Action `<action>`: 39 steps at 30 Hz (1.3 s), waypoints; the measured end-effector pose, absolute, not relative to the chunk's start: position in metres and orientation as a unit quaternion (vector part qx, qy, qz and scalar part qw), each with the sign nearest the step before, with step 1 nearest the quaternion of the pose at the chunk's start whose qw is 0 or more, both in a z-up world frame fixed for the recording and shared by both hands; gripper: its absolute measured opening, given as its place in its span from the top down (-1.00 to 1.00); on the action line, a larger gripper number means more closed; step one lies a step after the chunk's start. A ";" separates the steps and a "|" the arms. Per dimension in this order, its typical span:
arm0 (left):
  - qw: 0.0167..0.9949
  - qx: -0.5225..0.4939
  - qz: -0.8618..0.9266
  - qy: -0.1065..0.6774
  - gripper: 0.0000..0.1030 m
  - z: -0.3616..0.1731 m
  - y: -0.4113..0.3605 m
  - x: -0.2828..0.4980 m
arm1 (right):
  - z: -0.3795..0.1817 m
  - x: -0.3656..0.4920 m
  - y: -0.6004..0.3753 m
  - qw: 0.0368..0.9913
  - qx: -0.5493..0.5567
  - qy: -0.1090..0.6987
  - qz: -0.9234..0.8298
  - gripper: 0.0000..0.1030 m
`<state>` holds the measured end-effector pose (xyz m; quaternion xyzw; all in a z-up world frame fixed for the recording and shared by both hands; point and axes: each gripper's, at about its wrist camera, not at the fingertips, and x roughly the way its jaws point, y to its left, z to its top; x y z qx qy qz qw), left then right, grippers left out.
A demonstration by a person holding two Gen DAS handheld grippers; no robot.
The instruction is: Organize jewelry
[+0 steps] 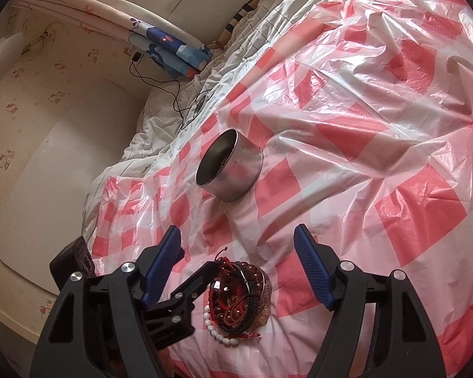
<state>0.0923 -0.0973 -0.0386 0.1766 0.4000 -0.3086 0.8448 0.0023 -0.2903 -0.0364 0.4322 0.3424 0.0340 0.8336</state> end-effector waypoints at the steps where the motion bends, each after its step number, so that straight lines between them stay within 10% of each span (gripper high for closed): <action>1: 0.844 0.185 -0.310 0.396 -0.49 -0.039 -0.102 0.091 | -0.037 0.002 -0.290 0.833 0.433 0.342 0.035 -0.39; 9: 0.835 0.172 -0.341 0.395 -0.46 -0.037 -0.108 0.084 | -0.037 0.002 -0.292 0.831 0.439 0.340 0.039 -0.39; 13: 0.812 0.140 -0.363 0.435 0.93 -0.045 -0.104 0.092 | -0.038 0.002 -0.292 0.830 0.440 0.340 0.040 -0.39; 36: 0.833 -0.072 -0.318 0.446 0.96 -0.027 -0.014 0.146 | -0.020 0.025 -0.219 0.822 0.324 0.412 0.223 -0.40; 39: 0.832 -0.078 -0.312 0.452 0.96 -0.030 -0.012 0.148 | -0.020 0.027 -0.199 0.826 0.273 0.439 0.226 0.19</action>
